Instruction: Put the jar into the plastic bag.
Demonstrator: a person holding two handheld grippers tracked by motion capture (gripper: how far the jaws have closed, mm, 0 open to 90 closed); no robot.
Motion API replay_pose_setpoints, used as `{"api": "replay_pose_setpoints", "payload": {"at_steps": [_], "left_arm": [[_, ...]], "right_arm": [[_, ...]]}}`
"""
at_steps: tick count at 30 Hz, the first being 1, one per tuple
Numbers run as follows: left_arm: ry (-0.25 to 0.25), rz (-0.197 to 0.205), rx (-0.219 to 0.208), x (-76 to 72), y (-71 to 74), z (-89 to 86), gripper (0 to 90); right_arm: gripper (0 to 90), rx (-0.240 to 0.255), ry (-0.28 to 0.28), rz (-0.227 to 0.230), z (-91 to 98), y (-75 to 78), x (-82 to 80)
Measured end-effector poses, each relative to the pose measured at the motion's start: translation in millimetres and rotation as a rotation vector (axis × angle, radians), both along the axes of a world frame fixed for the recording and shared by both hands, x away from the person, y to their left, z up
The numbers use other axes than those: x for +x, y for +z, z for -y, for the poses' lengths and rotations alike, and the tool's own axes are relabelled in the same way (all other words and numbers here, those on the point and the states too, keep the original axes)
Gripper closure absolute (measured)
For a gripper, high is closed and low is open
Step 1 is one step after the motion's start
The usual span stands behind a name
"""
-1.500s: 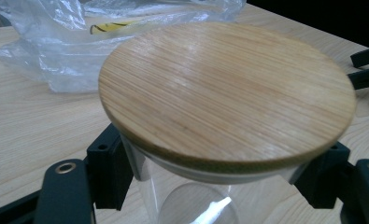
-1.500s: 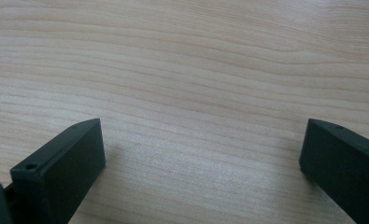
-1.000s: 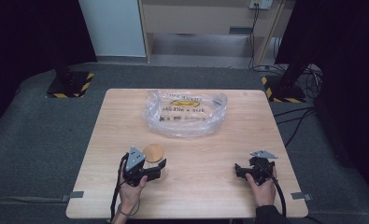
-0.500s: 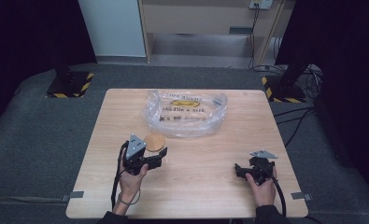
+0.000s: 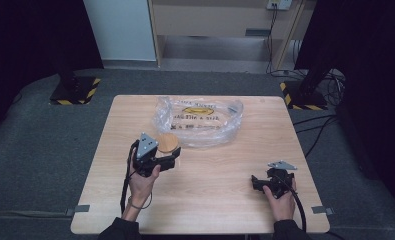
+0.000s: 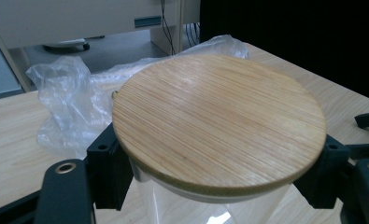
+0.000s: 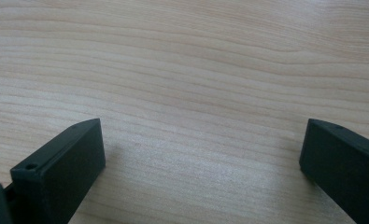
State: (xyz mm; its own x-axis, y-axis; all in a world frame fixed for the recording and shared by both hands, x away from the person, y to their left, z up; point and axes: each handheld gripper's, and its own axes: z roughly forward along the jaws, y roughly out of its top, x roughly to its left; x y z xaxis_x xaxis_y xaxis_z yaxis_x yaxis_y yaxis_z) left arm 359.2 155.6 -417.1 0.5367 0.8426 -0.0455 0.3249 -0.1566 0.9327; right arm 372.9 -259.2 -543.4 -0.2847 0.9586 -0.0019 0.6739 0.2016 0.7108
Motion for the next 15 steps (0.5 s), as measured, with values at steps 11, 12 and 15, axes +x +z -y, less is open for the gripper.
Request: {"api": "replay_pose_setpoints", "payload": {"at_steps": [11,12,15], "left_arm": [[0.004,0.022,0.012,16.1,19.7,10.2,25.5],[0.004,0.026,0.014,17.6,21.7,11.2,25.5],[0.003,0.033,0.013,21.4,27.1,14.2,25.5]], "right_arm": [[0.5,0.0,0.0,0.0,0.0,0.0,0.0],[0.5,0.0,-0.001,-0.001,-0.1,0.0,-0.1],[0.5,0.001,-0.001,0.0,-0.1,0.0,-0.1]]}}
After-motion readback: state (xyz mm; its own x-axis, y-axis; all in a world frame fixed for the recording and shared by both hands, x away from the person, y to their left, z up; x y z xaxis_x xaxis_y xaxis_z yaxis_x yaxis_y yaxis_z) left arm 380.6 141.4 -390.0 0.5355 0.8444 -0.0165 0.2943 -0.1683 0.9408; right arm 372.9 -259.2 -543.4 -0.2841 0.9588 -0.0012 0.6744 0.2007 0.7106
